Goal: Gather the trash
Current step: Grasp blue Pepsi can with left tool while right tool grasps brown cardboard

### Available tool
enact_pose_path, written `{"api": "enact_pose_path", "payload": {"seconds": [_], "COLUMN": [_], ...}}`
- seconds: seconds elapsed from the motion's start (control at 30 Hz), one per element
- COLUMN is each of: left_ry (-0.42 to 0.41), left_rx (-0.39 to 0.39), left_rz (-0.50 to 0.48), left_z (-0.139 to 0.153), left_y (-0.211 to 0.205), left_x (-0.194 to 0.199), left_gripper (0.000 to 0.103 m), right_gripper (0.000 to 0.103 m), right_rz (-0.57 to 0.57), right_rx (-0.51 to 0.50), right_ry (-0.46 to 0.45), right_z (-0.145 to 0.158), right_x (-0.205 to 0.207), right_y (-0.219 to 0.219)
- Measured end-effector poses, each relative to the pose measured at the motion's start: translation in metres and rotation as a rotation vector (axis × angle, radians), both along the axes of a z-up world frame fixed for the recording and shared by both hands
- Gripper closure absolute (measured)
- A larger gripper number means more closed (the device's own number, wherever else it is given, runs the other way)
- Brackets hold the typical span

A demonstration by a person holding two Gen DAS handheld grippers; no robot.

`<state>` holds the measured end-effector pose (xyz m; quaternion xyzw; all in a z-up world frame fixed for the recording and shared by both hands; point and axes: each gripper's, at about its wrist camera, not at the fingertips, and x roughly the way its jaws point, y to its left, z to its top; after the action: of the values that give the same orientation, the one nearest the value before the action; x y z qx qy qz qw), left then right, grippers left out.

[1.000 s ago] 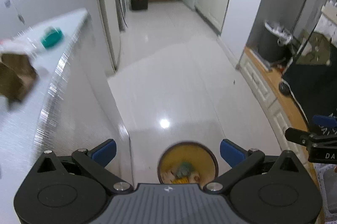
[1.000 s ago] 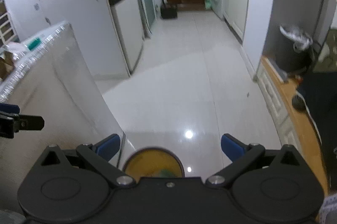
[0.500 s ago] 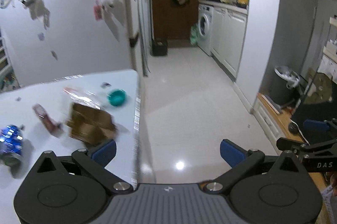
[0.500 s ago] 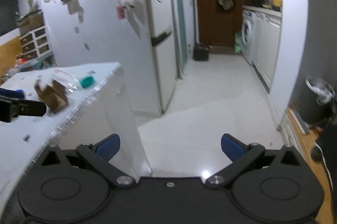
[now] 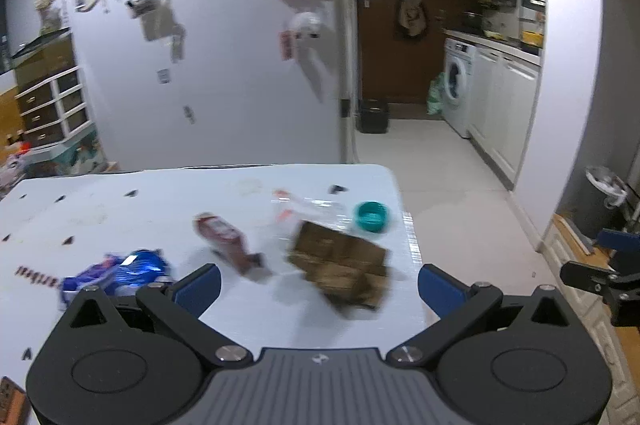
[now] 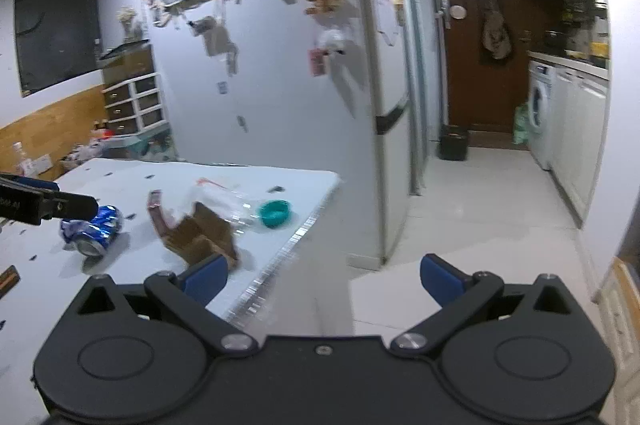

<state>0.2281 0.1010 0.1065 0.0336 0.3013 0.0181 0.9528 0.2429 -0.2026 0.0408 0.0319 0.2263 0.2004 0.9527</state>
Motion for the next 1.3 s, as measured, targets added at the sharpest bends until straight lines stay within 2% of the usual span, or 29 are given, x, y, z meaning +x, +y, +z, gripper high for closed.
{"api": "enact_pose_path", "payload": {"seconds": [0.23,0.37,0.47,0.53,0.67,0.73,0.87,0.97,1.13,1.3], "left_ry": [-0.003,0.004,0.002,0.0,-0.002,-0.006,-0.008,0.005,0.004,-0.001], "left_rx": [-0.006,-0.041,-0.1,-0.164,-0.34,-0.407,-0.528,-0.603,-0.802,-0.867], "left_rz": [0.09,0.144,0.185,0.208,0.243,0.264,0.296,0.311,0.273,0.241], "left_z": [-0.002,-0.01,-0.022,-0.031,-0.056,-0.068,-0.092,-0.108,-0.129,-0.133], "left_y": [0.072,0.114,0.148,0.169,0.212,0.226,0.248,0.258,0.271,0.269], "left_x": [0.007,0.013,0.019,0.023,0.032,0.034,0.039,0.044,0.046,0.051], "left_gripper": [0.0,0.0,0.0,0.0,0.0,0.0,0.0,0.0,0.0,0.0], "right_gripper": [0.0,0.0,0.0,0.0,0.0,0.0,0.0,0.0,0.0,0.0], "right_rz": [0.061,0.118,0.195,0.256,0.378,0.429,0.501,0.524,0.582,0.579], "right_rx": [-0.045,-0.079,-0.113,-0.147,-0.261,-0.326,-0.386,-0.409,-0.406,-0.371], "right_ry": [-0.034,-0.122,-0.161,-0.185,-0.221,-0.214,-0.207,-0.197,-0.143,-0.084], "right_z": [-0.002,-0.007,-0.01,-0.016,-0.028,-0.034,-0.045,-0.052,-0.059,-0.065], "right_x": [0.021,0.032,0.042,0.046,0.052,0.056,0.067,0.08,0.105,0.129], "right_y": [0.059,0.088,0.109,0.122,0.147,0.159,0.175,0.182,0.191,0.193]}}
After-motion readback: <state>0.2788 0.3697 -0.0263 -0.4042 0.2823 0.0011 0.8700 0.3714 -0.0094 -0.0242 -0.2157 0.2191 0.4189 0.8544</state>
